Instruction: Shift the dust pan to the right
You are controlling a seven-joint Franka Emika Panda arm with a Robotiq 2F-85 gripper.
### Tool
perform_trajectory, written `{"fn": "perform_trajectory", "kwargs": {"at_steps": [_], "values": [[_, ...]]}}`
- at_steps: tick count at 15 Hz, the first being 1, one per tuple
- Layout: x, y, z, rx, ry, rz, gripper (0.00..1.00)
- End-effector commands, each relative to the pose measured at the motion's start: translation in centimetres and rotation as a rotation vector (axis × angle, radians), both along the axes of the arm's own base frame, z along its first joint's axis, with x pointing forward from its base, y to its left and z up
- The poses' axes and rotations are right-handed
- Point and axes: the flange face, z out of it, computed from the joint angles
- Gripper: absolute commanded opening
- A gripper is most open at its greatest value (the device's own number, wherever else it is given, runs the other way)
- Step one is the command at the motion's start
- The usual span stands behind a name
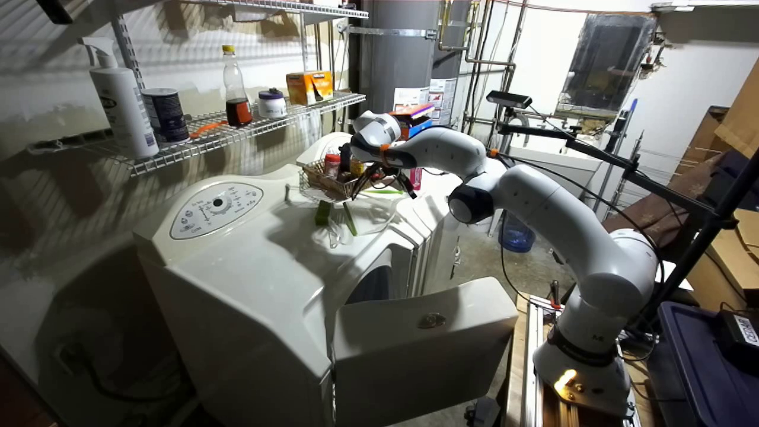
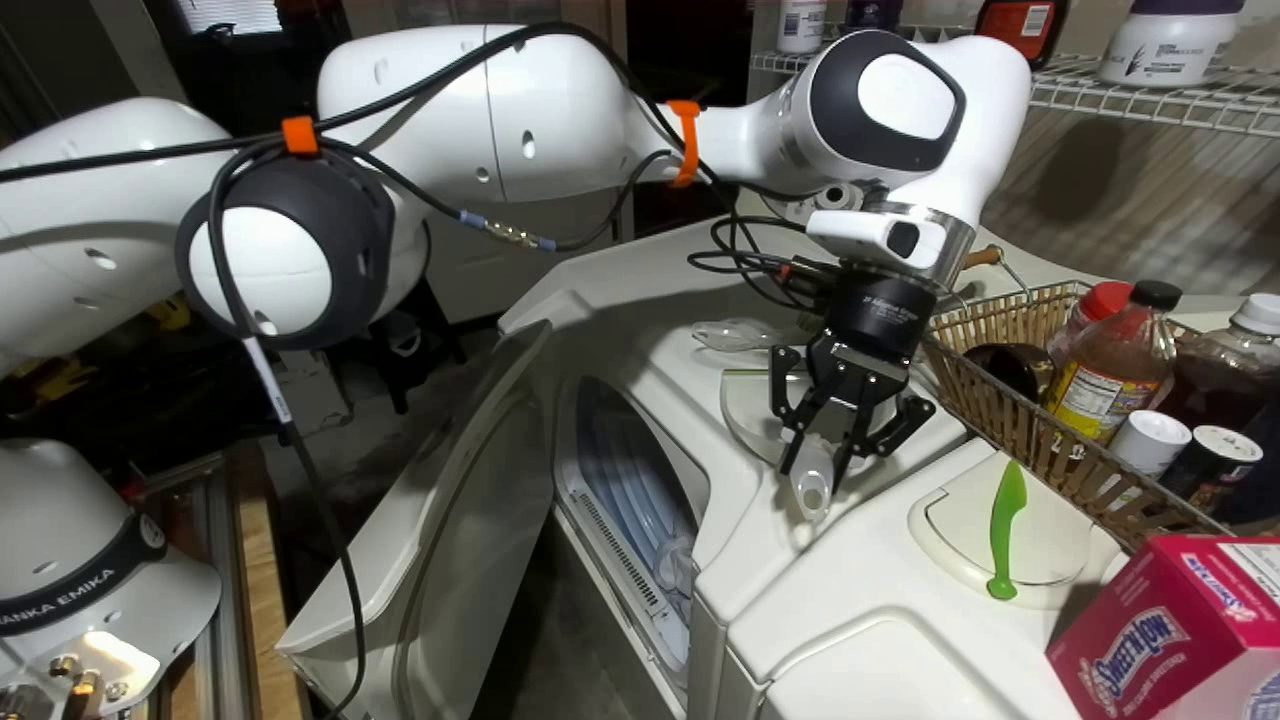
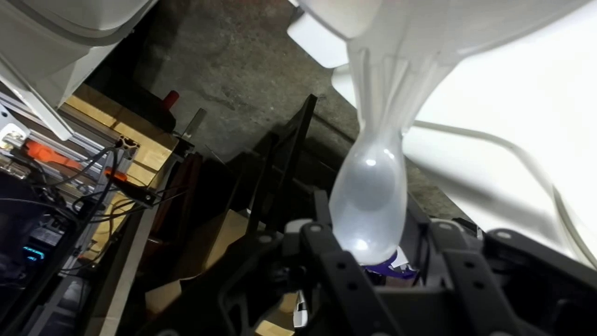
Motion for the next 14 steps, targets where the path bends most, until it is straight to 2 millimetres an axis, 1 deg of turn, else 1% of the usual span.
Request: {"fn": "perform_trajectory", "kwargs": {"at_steps": [1,4,5,6,11,12,14], "values": [[0.7,0.6,1.0,-0.035,-0.047,-0.018,0.13],[1.3,0.8,1.3,-0.054,-0.079,-0.006,0.13],[1.5,1.0,1.5,-0.060,-0.092,-0.002,0.63],[1.8,1.1,1.6,-0.067,-0.102,0.003,0.65],[2.5,1.4,2.2,-0.088,-0.139,0.020,0.98],[2.5,1.5,2.5,-0.091,-0.141,0.027,1.00],[2.1,2.0,3.8,-0.075,-0.096,0.067,1.00]]}}
